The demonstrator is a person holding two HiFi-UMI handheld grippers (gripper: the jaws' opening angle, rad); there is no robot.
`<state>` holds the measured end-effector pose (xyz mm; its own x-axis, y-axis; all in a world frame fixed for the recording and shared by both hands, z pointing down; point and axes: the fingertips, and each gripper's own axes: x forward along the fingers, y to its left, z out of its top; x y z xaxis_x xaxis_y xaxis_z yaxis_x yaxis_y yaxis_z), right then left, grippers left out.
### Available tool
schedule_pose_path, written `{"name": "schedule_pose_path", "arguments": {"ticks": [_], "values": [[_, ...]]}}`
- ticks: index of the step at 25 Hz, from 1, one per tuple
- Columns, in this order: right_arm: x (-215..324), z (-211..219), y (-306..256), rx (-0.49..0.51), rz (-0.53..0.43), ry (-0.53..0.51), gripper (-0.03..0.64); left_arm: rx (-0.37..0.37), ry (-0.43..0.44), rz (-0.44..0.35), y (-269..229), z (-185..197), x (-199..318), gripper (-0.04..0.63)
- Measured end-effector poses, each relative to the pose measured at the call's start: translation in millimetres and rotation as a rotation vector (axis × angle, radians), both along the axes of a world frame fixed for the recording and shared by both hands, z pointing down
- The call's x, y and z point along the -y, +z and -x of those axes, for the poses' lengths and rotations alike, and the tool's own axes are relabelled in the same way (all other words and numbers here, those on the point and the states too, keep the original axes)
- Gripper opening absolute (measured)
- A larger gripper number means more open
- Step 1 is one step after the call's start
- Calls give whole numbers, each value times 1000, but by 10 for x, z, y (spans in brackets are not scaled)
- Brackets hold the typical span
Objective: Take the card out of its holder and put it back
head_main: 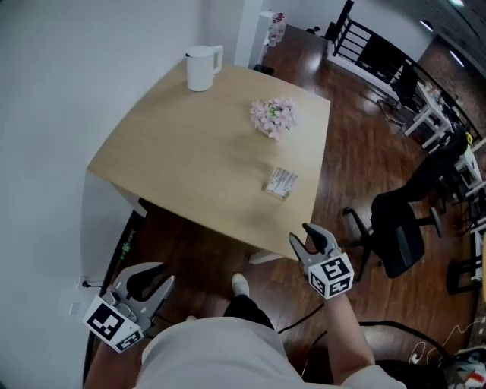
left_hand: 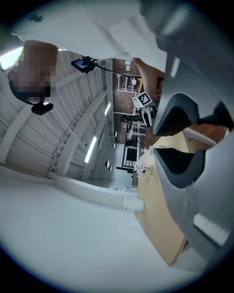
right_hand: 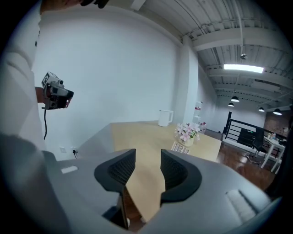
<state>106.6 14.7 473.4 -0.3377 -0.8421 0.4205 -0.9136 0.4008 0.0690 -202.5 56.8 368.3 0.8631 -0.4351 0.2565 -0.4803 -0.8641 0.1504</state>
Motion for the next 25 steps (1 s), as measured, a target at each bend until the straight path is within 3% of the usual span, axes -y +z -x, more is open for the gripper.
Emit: {"name": "schedule_pose_path", "arguments": {"ticks": [6,11,17,25], "values": [[-1550,728,-193,46,35,124,186,-26,129,33,107,383,-600,89],[-2522,1157,-311,84,68,199,186,-22,229,68,226,469,-1005,89],[-2940,1351,-509,74,35,218,186,-23,285,54,213,372,-1267,89],[-3141,1305,-674,61,0,203,184,-30,320,34,57,96,-1612,89]]}}
